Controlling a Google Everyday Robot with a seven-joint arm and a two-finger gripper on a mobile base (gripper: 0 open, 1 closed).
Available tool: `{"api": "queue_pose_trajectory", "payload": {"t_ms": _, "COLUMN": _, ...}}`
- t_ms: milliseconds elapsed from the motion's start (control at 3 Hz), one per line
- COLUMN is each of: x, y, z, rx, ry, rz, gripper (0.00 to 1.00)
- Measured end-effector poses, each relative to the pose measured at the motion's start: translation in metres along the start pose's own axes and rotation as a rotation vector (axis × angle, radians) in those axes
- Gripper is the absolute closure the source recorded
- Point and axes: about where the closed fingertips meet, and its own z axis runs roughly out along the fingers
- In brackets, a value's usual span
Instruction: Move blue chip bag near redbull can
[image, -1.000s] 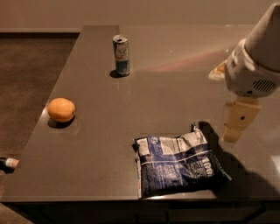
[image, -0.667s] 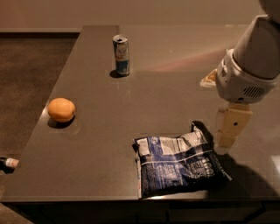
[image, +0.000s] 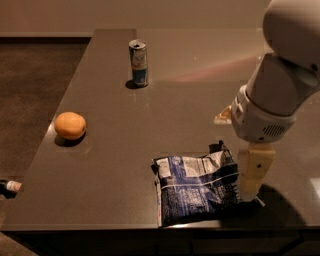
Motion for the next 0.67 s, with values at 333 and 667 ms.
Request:
{"api": "queue_pose_trajectory", "payload": {"t_ms": 333, "x": 0.0008, "y": 0.0118, "z": 0.0139, "rx": -0.039, "ry": 0.011, "rz": -0.016, "gripper": 0.00}}
{"api": "queue_pose_trajectory", "payload": {"t_ms": 667, "x": 0.0070, "y": 0.0162, "z": 0.0191, "rx": -0.081, "ry": 0.040, "rz": -0.006, "gripper": 0.18}}
